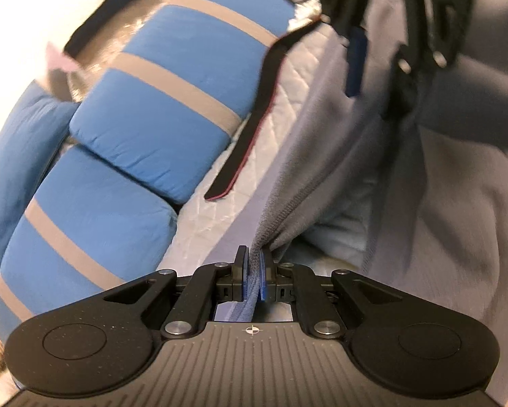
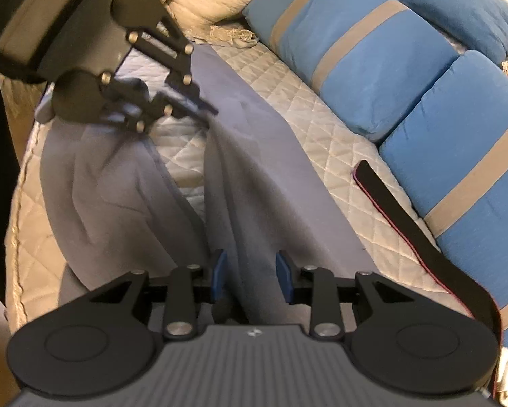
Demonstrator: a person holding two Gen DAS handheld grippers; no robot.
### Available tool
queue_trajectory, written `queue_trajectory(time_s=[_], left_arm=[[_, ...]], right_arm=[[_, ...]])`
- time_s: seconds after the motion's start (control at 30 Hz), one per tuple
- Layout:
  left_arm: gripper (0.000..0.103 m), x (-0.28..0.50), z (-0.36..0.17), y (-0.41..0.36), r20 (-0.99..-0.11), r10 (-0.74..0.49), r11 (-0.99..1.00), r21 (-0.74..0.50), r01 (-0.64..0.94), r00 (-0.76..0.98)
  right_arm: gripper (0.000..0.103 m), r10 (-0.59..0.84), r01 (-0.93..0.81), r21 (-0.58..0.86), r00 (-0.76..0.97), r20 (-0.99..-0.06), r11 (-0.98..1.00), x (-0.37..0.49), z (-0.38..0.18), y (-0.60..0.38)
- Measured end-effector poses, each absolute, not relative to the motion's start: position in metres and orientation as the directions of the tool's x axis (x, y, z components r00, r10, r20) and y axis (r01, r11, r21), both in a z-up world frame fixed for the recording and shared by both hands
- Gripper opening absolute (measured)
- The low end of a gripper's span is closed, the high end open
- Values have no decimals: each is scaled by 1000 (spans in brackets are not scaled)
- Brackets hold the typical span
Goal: Fold clothes
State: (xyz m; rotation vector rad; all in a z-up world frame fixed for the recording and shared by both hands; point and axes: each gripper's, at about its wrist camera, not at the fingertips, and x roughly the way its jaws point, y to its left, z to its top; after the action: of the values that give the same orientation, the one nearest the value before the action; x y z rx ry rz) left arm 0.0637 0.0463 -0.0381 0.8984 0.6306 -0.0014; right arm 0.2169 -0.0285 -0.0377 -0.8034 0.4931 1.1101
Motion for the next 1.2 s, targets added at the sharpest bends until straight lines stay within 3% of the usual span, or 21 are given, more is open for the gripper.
queue_trajectory(time_s=[0.53,0.63,0.7,1.2], left_arm=[[6,67,-18,58,-534,212,768,610,198,819],[6,65,-18,58,-537,207,766,609,207,818],[6,64,-20,58,-538,205,759,615,214,818],[6,49,-69,40,-649,186,552,690,468,738]], right_arm=[[46,489,-759,-639,606,-628,120,175,-67,1],[32,468,-725,-682,638,-611,97,169,-75,5],[11,461,-716,-692,647,-608,93,170,-75,4],[2,474,-770,-629,519,-711,-102,163,-62,-24]])
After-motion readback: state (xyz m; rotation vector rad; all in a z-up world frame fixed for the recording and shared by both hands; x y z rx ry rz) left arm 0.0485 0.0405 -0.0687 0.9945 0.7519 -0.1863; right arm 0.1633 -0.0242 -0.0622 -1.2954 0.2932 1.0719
